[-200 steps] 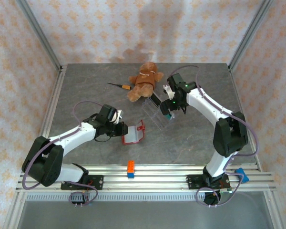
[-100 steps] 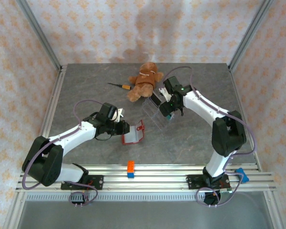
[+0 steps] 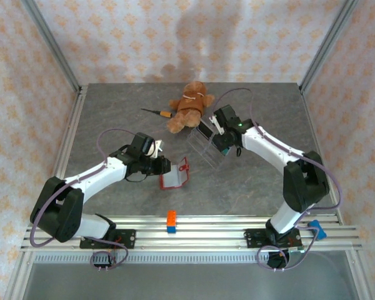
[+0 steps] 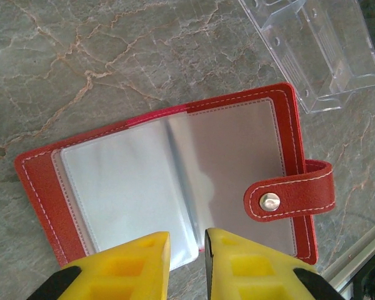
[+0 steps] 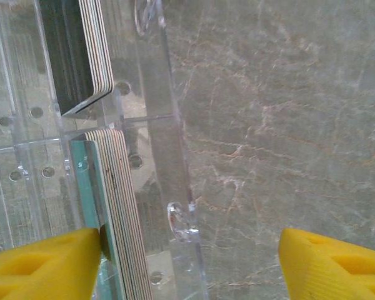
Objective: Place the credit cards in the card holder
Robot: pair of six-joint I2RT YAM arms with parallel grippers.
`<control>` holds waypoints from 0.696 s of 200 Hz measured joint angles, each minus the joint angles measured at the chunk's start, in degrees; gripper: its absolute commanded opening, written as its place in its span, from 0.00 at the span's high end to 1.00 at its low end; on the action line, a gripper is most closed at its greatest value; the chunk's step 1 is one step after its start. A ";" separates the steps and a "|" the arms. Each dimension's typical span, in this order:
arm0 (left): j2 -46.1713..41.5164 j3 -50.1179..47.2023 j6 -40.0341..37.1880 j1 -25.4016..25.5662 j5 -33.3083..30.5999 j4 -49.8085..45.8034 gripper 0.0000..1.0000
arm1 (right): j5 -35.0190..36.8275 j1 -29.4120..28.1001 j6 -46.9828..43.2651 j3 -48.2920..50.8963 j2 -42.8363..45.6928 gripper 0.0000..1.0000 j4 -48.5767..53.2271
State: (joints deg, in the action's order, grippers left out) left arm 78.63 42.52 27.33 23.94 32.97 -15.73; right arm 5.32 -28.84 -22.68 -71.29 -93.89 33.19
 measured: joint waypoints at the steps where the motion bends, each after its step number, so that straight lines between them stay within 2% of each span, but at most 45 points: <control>1: 0.00 0.00 0.00 0.00 0.00 0.00 0.76 | 0.02 0.00 -0.02 0.00 0.04 0.31 -0.07; 14: 0.00 0.00 0.00 0.00 0.00 0.02 0.76 | 0.55 -0.02 -0.07 0.00 0.52 0.34 -0.87; 84: -0.02 0.00 -0.44 0.00 -0.39 -0.76 0.76 | 1.14 0.00 0.11 0.00 0.52 0.69 -1.57; 95: -0.02 -0.02 -0.44 0.00 -0.39 -0.81 0.76 | 1.09 0.00 0.02 0.00 0.52 0.69 -1.55; 112: -0.02 -0.02 -0.44 0.00 -0.39 -0.79 0.76 | 0.68 0.00 0.15 0.00 0.52 0.59 -1.38; 139: -0.02 -0.02 -0.44 0.00 -0.42 -0.79 0.75 | -1.40 0.00 1.38 -0.11 0.52 0.54 -0.22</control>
State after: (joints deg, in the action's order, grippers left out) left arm 78.61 42.50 26.89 23.94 32.56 -16.51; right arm 3.92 -28.84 -21.30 -71.40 -93.36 32.97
